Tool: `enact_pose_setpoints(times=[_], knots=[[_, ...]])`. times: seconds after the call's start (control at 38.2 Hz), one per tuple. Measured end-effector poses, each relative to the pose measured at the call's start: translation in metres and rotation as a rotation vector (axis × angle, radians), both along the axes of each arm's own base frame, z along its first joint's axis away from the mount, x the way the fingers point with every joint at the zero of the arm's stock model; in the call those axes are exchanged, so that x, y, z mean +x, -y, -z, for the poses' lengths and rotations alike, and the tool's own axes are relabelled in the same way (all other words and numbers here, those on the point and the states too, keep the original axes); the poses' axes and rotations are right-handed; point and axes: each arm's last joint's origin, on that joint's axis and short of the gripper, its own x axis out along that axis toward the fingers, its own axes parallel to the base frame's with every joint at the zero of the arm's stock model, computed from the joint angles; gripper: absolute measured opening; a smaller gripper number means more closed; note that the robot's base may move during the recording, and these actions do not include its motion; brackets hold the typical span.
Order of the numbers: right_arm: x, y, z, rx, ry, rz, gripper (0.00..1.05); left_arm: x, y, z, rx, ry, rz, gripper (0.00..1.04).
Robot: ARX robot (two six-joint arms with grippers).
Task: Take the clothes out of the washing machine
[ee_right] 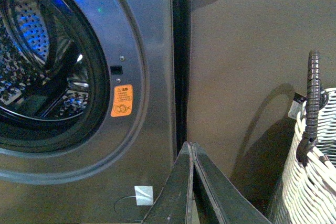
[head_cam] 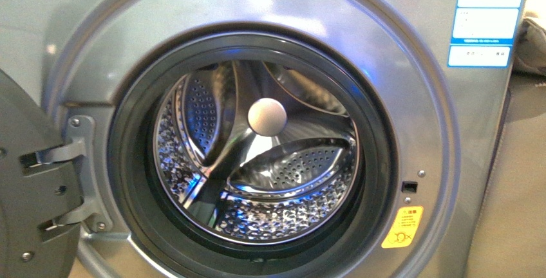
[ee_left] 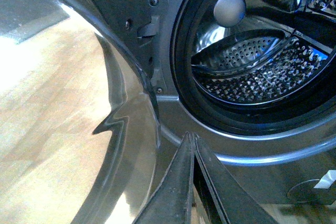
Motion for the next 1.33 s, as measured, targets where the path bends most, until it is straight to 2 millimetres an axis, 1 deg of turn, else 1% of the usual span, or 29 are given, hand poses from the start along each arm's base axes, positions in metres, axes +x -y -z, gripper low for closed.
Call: enact_pose_setpoints(times=[0.63,0.65,0.73,0.86,0.89,0.94,0.97,1.02,1.05,1.1,1.12,1.15,1.2,1.23,1.26,1.31,1.33], knots=[[0.0000,0.0000,0.0000,0.000,0.000,0.000,0.02,0.0000,0.0000,0.0000,0.000,0.000,0.000,0.04],[0.0000,0.0000,0.0000,0.000,0.000,0.000,0.02,0.0000,0.0000,0.0000,-0.001,0.000,0.000,0.05],[0.0000,0.0000,0.0000,-0.002,0.000,0.000,0.04,0.0000,0.0000,0.0000,0.000,0.000,0.000,0.19],[0.0000,0.0000,0.0000,-0.002,0.000,0.000,0.23,0.0000,0.0000,0.0000,0.000,0.000,0.000,0.39],[0.0000,0.0000,0.0000,-0.002,0.000,0.000,0.29,0.0000,0.0000,0.0000,0.000,0.000,0.000,0.43],[0.0000,0.0000,0.0000,-0.002,0.000,0.000,0.35,0.0000,0.0000,0.0000,0.000,0.000,0.000,0.51],[0.0000,0.0000,0.0000,-0.002,0.000,0.000,0.40,0.0000,0.0000,0.0000,0.000,0.000,0.000,0.55],[0.0000,0.0000,0.0000,-0.002,0.000,0.000,0.47,0.0000,0.0000,0.0000,0.000,0.000,0.000,0.64],[0.0000,0.0000,0.0000,-0.002,0.000,0.000,0.52,0.0000,0.0000,0.0000,0.000,0.000,0.000,0.69],[0.0000,0.0000,0.0000,-0.002,0.000,0.000,0.59,0.0000,0.0000,0.0000,-0.001,0.000,0.000,0.76],[0.0000,0.0000,0.0000,-0.002,0.000,0.000,0.65,0.0000,0.0000,0.0000,0.000,0.000,0.000,0.80],[0.0000,0.0000,0.0000,-0.002,0.000,0.000,0.69,0.0000,0.0000,0.0000,0.000,0.000,0.000,0.85],[0.0000,0.0000,0.0000,-0.002,0.000,0.000,0.75,0.0000,0.0000,0.0000,-0.001,0.000,0.000,0.92],[0.0000,0.0000,0.0000,-0.002,0.000,0.000,0.80,0.0000,0.0000,0.0000,-0.001,0.000,0.000,0.98],[0.0000,0.0000,0.0000,-0.002,0.000,0.000,0.84,0.0000,0.0000,0.0000,0.000,0.000,0.000,1.00],[0.0000,0.0000,0.0000,-0.002,0.000,0.000,0.95,0.0000,0.0000,0.0000,0.000,0.000,0.000,0.98],[0.0000,0.0000,0.0000,0.000,0.000,0.000,0.99,0.0000,0.0000,0.0000,0.000,0.000,0.000,0.98]])
